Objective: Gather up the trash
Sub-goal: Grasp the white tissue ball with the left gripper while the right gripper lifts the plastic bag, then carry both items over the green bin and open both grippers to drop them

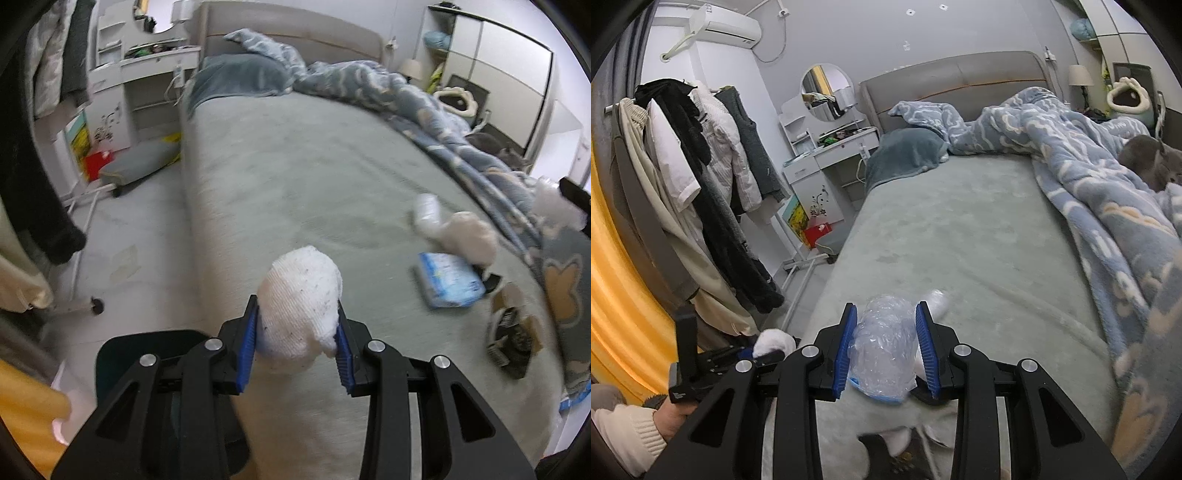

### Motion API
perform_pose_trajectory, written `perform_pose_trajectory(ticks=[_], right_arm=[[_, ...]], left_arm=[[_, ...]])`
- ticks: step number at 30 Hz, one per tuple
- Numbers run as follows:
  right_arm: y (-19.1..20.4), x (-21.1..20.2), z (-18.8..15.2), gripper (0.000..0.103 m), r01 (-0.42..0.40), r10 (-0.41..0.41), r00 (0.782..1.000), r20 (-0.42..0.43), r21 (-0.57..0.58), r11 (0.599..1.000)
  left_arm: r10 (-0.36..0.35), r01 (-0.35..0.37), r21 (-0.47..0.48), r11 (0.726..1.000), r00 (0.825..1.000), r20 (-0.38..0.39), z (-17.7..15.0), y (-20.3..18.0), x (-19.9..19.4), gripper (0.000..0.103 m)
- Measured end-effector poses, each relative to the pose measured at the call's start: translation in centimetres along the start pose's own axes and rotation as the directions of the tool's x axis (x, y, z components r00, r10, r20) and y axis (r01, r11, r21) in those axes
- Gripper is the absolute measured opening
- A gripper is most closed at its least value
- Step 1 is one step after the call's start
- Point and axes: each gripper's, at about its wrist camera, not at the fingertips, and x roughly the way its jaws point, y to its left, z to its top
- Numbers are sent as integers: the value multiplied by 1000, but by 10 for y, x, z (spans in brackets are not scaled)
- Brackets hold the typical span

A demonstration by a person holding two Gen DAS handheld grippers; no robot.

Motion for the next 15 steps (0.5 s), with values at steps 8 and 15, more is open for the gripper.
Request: perform_pose_trajectory(ticks=[8,15], right_arm=[[34,33,9,34,-40,39,999,-18,-23,999],[64,65,10,34,-61,58,997,-57,-56,997]], left_arm=[[53,-59,-75,995,996,-75,-12,51,6,40],[66,-84,-117,990,986,-153,-20,85,12,40]])
